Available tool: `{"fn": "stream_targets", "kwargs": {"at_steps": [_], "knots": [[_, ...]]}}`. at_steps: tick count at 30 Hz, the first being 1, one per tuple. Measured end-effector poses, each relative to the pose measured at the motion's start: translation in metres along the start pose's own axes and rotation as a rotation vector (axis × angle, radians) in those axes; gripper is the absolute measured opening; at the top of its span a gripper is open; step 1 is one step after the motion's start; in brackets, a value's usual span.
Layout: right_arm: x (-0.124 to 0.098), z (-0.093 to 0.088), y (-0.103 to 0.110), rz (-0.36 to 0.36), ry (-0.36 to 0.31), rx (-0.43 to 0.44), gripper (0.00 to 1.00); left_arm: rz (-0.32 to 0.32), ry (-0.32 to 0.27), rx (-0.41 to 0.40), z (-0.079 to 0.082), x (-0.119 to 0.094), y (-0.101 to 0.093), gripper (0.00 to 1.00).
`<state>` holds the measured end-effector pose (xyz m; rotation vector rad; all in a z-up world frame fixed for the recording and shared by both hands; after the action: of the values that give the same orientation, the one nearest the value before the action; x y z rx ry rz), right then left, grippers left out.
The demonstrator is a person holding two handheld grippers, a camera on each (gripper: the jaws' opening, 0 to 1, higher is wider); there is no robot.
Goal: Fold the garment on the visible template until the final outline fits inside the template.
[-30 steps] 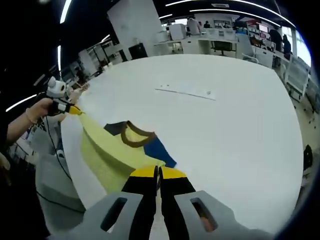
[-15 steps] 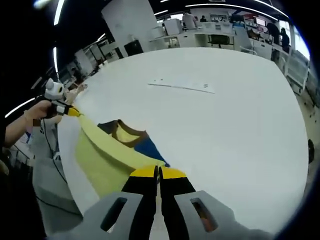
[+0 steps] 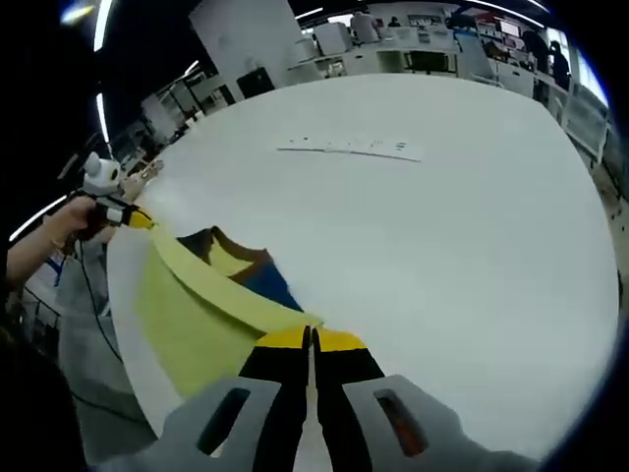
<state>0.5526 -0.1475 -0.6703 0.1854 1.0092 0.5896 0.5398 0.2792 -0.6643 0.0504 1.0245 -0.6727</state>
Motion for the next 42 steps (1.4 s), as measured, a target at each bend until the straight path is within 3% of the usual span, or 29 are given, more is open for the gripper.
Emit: {"fn": "stream_targets", "kwargs": {"at_steps": [28,42], "knots": [[0.037,0.001,-0.021,-0.005,0.044,0.031,0.02,-0.030,0.052,-0.081,-0.005,0.035,0.029,0.00],[0.046,0.001,-0.027,-0.024,0.044,0.041,0.02,-0.037,0.063,-0.119,-0.010,0.045,0.032,0.00]]}}
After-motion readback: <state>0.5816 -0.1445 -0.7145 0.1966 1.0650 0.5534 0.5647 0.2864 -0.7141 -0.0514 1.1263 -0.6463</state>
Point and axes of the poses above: the point that each gripper's makers call its tool centre point, and the gripper's own axes: x roughly forward along the fingers, y roughly to its left, z roughly out of its top, the point moved 7 cm from there along -x, roughly backward along the fingers, and after that the axes turned 11 degrees about x, right-handed, at the moved point
